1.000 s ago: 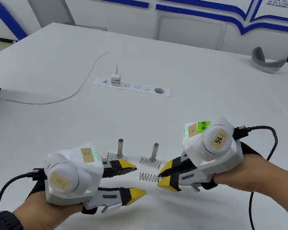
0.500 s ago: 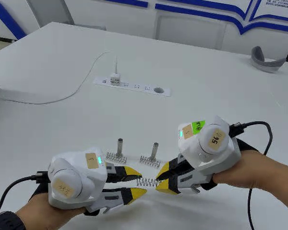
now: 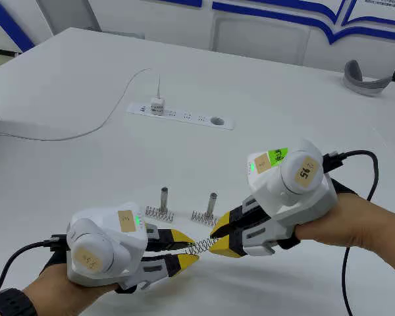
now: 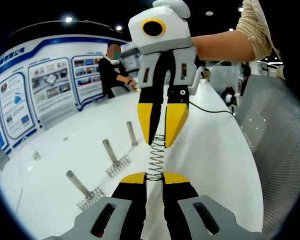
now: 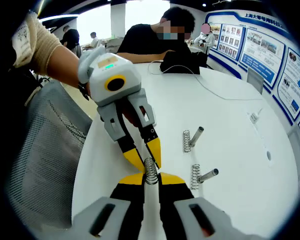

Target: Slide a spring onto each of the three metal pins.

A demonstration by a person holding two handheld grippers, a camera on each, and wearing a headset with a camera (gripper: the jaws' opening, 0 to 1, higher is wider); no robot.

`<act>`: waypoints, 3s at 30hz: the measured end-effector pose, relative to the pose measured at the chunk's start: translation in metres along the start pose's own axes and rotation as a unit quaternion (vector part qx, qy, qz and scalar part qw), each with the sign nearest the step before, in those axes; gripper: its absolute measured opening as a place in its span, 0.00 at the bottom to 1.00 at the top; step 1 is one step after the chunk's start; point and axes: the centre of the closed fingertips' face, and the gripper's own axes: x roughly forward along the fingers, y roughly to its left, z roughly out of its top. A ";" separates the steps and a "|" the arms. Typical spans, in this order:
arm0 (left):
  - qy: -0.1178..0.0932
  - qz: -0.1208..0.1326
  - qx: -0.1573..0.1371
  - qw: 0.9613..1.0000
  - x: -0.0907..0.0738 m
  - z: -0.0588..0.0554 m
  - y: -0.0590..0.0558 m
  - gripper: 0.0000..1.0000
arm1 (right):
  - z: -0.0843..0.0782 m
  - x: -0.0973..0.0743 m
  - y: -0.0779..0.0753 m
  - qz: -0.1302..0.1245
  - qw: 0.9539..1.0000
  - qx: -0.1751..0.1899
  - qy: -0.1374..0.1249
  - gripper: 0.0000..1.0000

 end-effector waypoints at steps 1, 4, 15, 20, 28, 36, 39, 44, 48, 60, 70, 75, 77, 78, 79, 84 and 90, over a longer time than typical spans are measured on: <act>0.000 0.000 0.000 1.000 0.000 0.000 0.000 0.12 | 0.002 0.000 0.000 0.000 1.000 0.001 -0.003 0.11; -0.001 0.001 -0.002 1.000 0.001 0.001 0.000 0.11 | 0.008 0.000 0.000 -0.004 1.000 -0.001 -0.013 0.11; -0.010 0.003 -0.017 1.000 0.002 0.004 0.002 0.11 | 0.025 0.003 -0.001 -0.012 0.999 -0.006 -0.041 0.11; -0.010 0.003 -0.019 1.000 0.002 0.004 0.001 0.11 | 0.026 0.004 -0.001 -0.018 0.999 -0.002 -0.051 0.11; -0.013 0.002 -0.023 1.000 0.005 0.005 0.000 0.12 | 0.025 0.005 -0.002 -0.025 0.998 0.002 -0.056 0.11; -0.014 0.007 -0.036 0.999 0.003 0.003 0.002 0.19 | 0.024 0.002 -0.006 -0.034 0.998 0.003 -0.052 0.11; -0.013 0.012 -0.045 0.999 0.000 0.000 0.004 0.22 | 0.024 0.000 -0.008 -0.038 0.998 0.005 -0.053 0.11; -0.015 0.025 -0.065 0.997 -0.007 -0.003 0.010 0.29 | 0.022 -0.005 -0.013 -0.047 0.997 0.009 -0.053 0.11; -0.015 0.035 -0.076 0.996 -0.013 -0.007 0.016 0.34 | 0.021 -0.011 -0.017 -0.056 0.997 0.012 -0.054 0.11; -0.015 0.069 -0.099 0.993 -0.035 -0.018 0.034 0.45 | 0.017 -0.027 -0.032 -0.081 0.995 0.022 -0.054 0.11; -0.014 0.095 -0.110 0.989 -0.049 -0.023 0.048 0.51 | 0.013 -0.041 -0.041 -0.099 0.993 0.030 -0.058 0.11; -0.011 0.104 -0.112 0.988 -0.051 -0.025 0.053 0.53 | 0.009 -0.048 -0.046 -0.108 0.992 0.035 -0.058 0.11; -0.011 0.105 -0.114 0.988 -0.052 -0.025 0.054 0.54 | 0.007 -0.051 -0.048 -0.112 0.991 0.037 -0.057 0.11; -0.011 0.107 -0.115 0.988 -0.052 -0.025 0.054 0.54 | 0.006 -0.054 -0.050 -0.115 0.991 0.039 -0.057 0.11; -0.010 0.107 -0.115 0.987 -0.052 -0.026 0.054 0.55 | 0.006 -0.055 -0.052 -0.117 0.991 0.040 -0.057 0.11; -0.007 0.110 -0.117 0.987 -0.053 -0.028 0.054 0.56 | 0.003 -0.066 -0.061 -0.132 0.988 0.048 -0.059 0.11; -0.006 0.112 -0.118 0.987 -0.053 -0.029 0.055 0.58 | -0.002 -0.081 -0.075 -0.155 0.984 0.060 -0.063 0.11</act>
